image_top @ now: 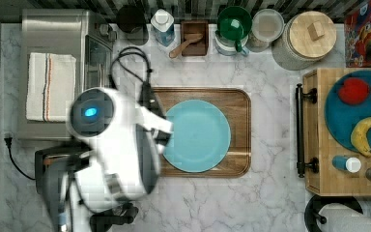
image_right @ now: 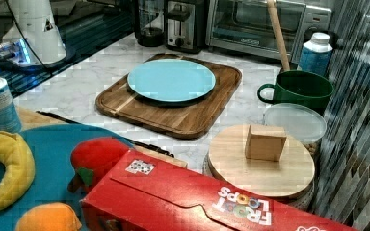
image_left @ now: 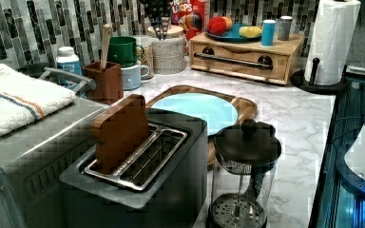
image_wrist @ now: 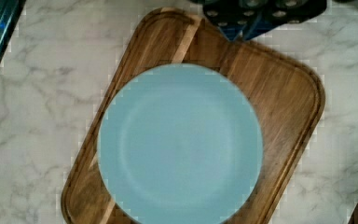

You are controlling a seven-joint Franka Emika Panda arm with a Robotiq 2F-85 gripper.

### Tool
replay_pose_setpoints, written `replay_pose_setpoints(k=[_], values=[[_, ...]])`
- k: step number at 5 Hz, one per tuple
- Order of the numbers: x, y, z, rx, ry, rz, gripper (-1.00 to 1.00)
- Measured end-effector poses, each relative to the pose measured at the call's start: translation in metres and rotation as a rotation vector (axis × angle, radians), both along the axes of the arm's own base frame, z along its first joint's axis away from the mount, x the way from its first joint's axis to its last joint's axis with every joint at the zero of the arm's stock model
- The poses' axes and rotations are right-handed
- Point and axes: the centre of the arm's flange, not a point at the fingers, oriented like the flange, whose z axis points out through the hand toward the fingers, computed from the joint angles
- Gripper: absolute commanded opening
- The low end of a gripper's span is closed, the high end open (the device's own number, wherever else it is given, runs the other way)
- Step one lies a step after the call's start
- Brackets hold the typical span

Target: Pick up the toast.

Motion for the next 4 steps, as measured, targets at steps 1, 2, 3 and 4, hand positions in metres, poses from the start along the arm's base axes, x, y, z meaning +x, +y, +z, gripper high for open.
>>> replay_pose_setpoints(k=[1, 2, 3, 4], values=[[-0.016, 0.048, 0.003, -0.005, -0.024, -0.043, 1.0], [-0.034, 0.086, 0.003, -0.021, -0.02, -0.094, 1.0], [-0.05, 0.115, 0.003, -0.027, -0.031, -0.147, 1.0], [-0.06, 0.144, 0.005, 0.008, -0.061, -0.148, 1.0]])
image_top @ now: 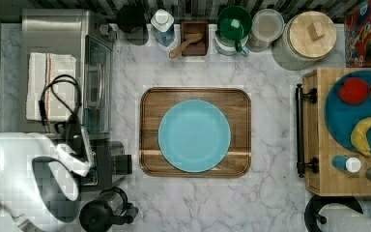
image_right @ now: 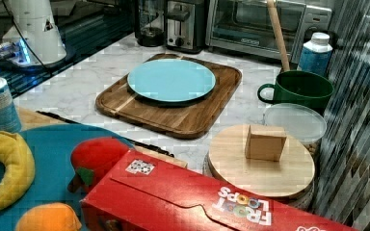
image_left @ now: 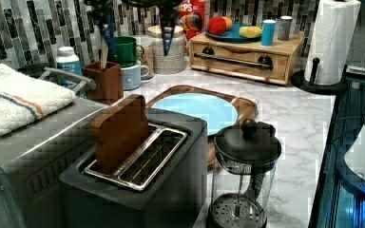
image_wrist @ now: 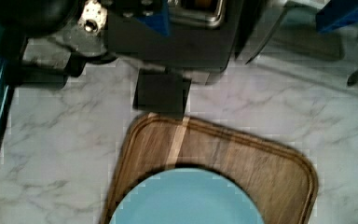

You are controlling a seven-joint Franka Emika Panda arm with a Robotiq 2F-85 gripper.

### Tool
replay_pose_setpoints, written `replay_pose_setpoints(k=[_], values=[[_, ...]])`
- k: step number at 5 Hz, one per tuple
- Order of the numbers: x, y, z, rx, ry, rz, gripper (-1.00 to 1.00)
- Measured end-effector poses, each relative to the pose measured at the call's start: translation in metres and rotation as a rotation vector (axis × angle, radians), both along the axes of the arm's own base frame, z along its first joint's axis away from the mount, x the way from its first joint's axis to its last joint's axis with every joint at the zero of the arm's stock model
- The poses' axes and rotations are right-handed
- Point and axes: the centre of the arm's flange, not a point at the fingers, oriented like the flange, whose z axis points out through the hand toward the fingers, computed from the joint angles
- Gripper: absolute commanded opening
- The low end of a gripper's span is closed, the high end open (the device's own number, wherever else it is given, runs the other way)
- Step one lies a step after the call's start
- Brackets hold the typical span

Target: Pick up the toast.

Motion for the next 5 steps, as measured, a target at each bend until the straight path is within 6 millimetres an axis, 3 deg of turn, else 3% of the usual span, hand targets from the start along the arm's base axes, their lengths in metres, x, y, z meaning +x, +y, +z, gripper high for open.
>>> replay_pose_setpoints(k=[2, 3, 5], values=[[0.002, 0.043, -0.004, 0.075, 0.036, -0.136, 1.0], [0.013, 0.04, -0.011, 0.047, 0.111, -0.185, 1.0], [0.039, 0.045, -0.022, 0.123, 0.073, -0.324, 1.0]])
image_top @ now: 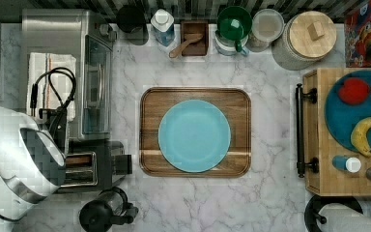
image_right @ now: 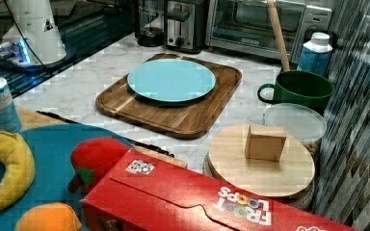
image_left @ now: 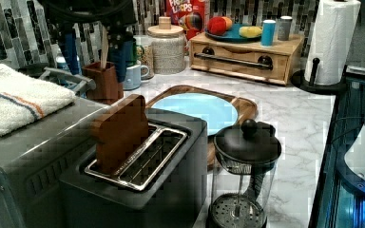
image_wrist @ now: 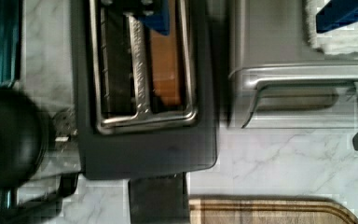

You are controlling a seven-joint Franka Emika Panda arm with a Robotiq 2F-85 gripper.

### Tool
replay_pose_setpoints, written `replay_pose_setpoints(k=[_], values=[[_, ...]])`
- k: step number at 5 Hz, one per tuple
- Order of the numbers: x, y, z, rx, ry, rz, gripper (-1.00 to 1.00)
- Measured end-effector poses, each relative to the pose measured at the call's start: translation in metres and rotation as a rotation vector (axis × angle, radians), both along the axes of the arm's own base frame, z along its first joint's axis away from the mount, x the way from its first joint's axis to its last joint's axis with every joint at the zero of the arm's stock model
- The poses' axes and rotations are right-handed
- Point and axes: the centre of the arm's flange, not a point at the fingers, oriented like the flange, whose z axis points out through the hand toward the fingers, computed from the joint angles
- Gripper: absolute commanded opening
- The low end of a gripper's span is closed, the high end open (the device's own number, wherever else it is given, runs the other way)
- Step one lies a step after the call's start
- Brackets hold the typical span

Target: Pick up the toast.

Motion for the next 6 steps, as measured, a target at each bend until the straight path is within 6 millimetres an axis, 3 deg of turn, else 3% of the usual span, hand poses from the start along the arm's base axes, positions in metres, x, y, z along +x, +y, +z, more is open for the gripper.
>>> replay_pose_setpoints(k=[4, 6], values=[[-0.015, 0.014, -0.007, 0.015, -0.02, 0.002, 1.0], [-0.027, 0.009, -0.034, 0.047, 0.062, -0.042, 1.0]])
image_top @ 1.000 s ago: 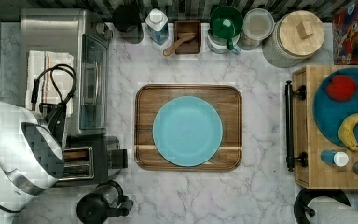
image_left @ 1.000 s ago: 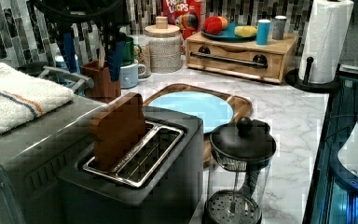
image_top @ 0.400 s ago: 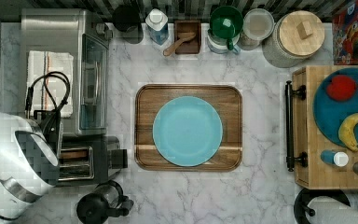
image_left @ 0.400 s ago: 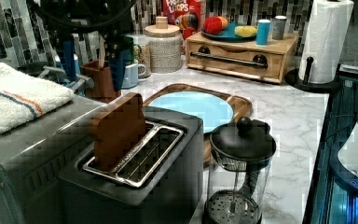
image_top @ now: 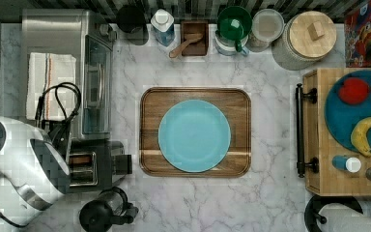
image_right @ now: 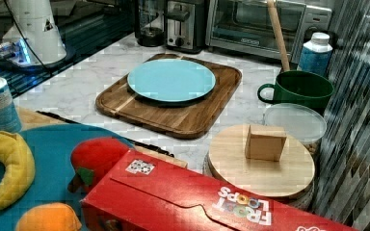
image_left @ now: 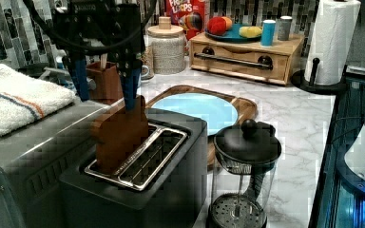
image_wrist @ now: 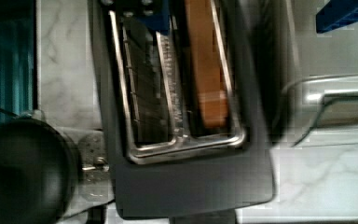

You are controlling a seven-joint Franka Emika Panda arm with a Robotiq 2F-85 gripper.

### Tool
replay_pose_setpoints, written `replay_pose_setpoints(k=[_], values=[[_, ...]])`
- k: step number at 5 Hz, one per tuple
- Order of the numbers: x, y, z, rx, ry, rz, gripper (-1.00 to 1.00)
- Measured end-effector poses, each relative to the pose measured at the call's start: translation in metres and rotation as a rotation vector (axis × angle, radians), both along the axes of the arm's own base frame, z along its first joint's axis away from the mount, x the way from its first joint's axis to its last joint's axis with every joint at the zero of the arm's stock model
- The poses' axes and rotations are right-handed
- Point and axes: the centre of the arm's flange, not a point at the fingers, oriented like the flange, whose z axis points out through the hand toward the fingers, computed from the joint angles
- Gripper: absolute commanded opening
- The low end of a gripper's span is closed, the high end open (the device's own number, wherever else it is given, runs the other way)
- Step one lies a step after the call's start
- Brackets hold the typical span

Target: Pick up the toast.

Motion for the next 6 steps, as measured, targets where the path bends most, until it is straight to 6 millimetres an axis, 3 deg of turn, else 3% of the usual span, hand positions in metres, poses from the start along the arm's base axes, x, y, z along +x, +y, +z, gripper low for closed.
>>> replay_pose_setpoints(k=[1, 4, 6], values=[[-0.006, -0.004, -0.01, -0.026, 0.048, 0.001, -1.0], [-0.013, 0.002, -0.017, -0.028, 0.075, 0.024, -1.0], [-0.001, -0.01, -0.015, -0.017, 0.059, -0.002, -1.0]])
